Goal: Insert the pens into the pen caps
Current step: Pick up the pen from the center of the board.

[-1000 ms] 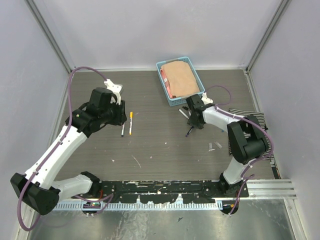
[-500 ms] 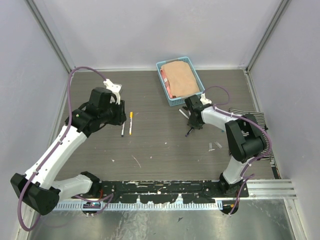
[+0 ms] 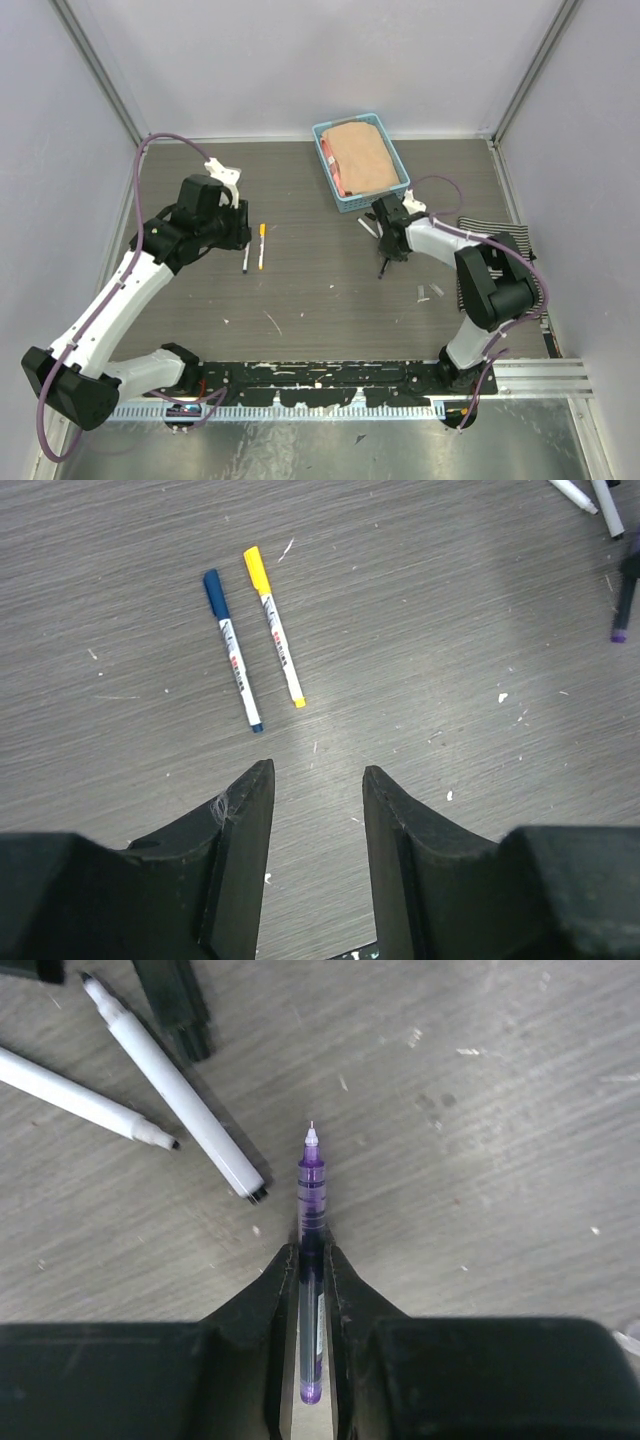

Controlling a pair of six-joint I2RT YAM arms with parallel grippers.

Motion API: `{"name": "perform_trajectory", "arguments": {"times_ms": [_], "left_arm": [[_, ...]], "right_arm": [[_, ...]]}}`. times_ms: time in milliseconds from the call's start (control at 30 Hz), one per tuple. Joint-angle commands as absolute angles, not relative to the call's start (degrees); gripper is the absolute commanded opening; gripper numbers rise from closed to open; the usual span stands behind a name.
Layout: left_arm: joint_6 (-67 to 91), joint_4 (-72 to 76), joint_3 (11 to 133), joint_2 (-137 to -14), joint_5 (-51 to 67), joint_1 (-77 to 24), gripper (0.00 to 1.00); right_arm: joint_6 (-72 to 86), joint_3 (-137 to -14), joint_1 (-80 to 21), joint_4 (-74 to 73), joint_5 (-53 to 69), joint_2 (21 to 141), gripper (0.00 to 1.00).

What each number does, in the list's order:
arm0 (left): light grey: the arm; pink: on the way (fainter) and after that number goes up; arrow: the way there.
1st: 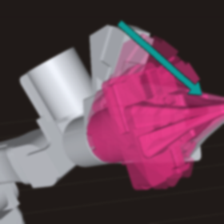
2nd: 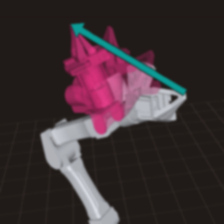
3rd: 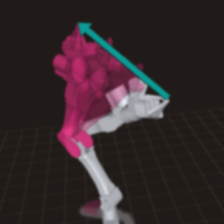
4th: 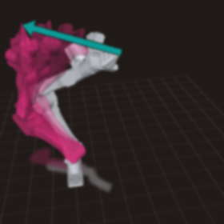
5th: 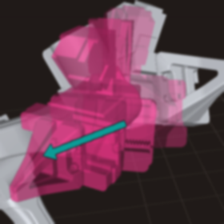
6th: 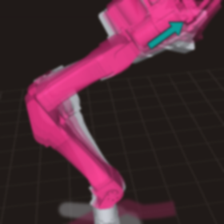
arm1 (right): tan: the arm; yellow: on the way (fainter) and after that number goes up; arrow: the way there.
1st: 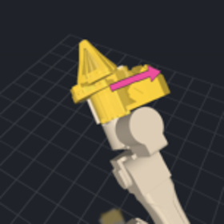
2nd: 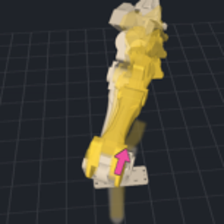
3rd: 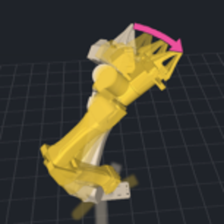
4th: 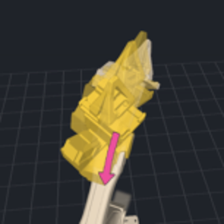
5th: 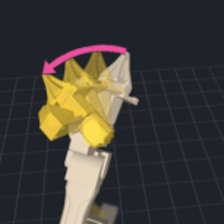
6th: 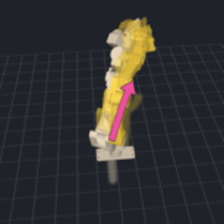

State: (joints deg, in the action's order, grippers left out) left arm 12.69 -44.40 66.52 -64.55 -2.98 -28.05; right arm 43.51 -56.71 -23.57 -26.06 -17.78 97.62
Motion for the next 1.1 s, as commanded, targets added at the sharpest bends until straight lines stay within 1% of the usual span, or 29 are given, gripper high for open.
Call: {"name": "perform_trajectory", "arguments": {"times_ms": [0,100,267,367,467,533,733,833,1067], "left_arm": [[13.2,-43.0,65.3,-63.0,-4.2,-27.7,0.48],[14.2,-41.6,64.6,-61.4,-3.0,-27.7,0.48],[19.7,-36.1,62.7,-59.8,5.2,-28.6,0.48],[23.3,-31.0,60.6,-59.2,8.4,-31.2,0.48],[25.7,-27.3,59.7,-59.7,8.6,-34.9,0.5],[27.0,-24.9,59.5,-60.4,8.7,-37.6,0.5],[30.1,-15.6,59.2,-62.7,12.2,-44.2,0.57],[30.1,-13.4,59.2,-64.0,10.9,-47.4,0.59],[30.8,-11.3,57.7,-66.5,9.6,-50.5,0.59]], "right_arm": [[45.1,-53.1,-23.8,-25.7,-21.4,88.6,0.16],[45.8,-48.7,-23.8,-23.9,-21.7,81.7,0.16],[44.0,-42.3,-23.9,-19.5,-16.6,70.5,0.16],[42.9,-40.8,-24.6,-18.7,-13.7,64.7,0.16],[43.2,-39.9,-26.7,-17.2,-10.5,58.3,0.16],[44.8,-39.6,-29.2,-16.0,-10.7,55.3,0.16],[52.6,-39.1,-39.4,-9.4,-15.3,51.4,0.16],[54.9,-38.5,-43.9,-4.6,-16.7,50.8,0.16],[57.9,-38.8,-47.2,0.4,-17.2,49.4,0.16]]}}
